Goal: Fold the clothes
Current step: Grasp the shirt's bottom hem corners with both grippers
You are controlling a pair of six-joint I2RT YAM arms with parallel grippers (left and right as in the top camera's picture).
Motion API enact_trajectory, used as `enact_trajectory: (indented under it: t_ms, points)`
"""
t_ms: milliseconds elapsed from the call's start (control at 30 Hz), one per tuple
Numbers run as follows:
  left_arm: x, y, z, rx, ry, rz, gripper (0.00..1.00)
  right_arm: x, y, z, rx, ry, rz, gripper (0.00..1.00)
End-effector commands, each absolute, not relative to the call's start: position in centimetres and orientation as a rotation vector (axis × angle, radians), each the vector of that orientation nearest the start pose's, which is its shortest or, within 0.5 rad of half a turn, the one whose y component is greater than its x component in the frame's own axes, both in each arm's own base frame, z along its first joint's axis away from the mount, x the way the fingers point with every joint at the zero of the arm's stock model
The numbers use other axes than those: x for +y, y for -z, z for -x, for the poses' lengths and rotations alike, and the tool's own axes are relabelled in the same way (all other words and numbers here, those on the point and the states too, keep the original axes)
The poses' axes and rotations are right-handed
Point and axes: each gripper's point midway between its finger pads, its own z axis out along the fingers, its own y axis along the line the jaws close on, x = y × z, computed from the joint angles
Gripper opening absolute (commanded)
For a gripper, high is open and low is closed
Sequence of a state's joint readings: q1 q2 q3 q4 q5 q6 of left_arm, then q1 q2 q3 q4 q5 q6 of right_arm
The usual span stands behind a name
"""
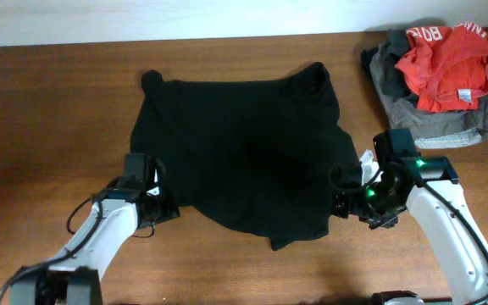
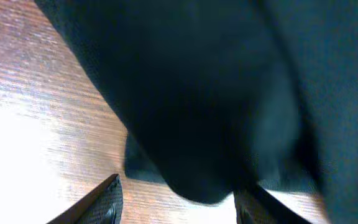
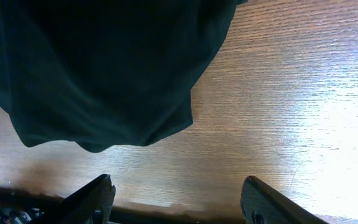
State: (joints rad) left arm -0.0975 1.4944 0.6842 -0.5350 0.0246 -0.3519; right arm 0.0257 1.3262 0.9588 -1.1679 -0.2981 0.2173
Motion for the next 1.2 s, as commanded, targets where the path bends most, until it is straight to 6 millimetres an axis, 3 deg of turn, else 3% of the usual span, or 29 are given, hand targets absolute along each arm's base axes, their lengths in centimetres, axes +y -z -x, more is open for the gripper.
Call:
enact_trajectory:
  t_ms: [0,133,267,367,500,600,667,833,1033,1167]
  points:
    - [-1.6,1.9,-26.3,2.935,-0.033,0.36,0.57,5.8,-9.9,-21.4,3.091,-0.49,-0.294,0.7]
    - [-1.5,3.8,-27.1,2.939,-0.044,0.363,0.57,5.8,-9.9,-21.4,3.089,-0.49,-0.293,0.7]
    - [-1.6,3.7,-27.7,2.917,-0.035,0.368,0.51,5.8,-9.9,-21.4,3.089,-0.49,-0.293,0.7]
    - [-1.6,3.5,-27.8,2.917,-0.035,0.368,0.24,5.8,-9.9,-21.6,3.084,-0.491,-0.292,0.7]
    - [-1.8,2.0,-27.2,3.0,-0.044,0.373,0.01,5.8,-9.9,-21.7,3.078,-0.491,-0.29,0.7]
    - [-1.9,-0.8,-27.1,3.081,-0.06,0.378,0.01,5.8,-9.9,-21.7,3.079,-0.491,-0.29,0.7]
    - [-1.9,-3.7,-27.4,3.125,-0.082,0.377,0.01,5.8,-9.9,-21.7,3.079,-0.491,-0.291,0.7]
    - [-1.6,-8.3,-28.0,3.168,-0.124,0.227,0.01,5.8,-9.9,-21.3,3.095,-0.49,-0.295,0.7]
    - [1.4,-9.5,-27.2,3.168,-0.41,0.209,0.06,5.8,-9.9,-20.1,3.145,-0.488,-0.301,0.7]
    - [2.6,-9.9,-26.8,3.165,-0.528,0.197,0.01,5.8,-9.9,-18.9,3.192,-0.487,-0.287,0.7]
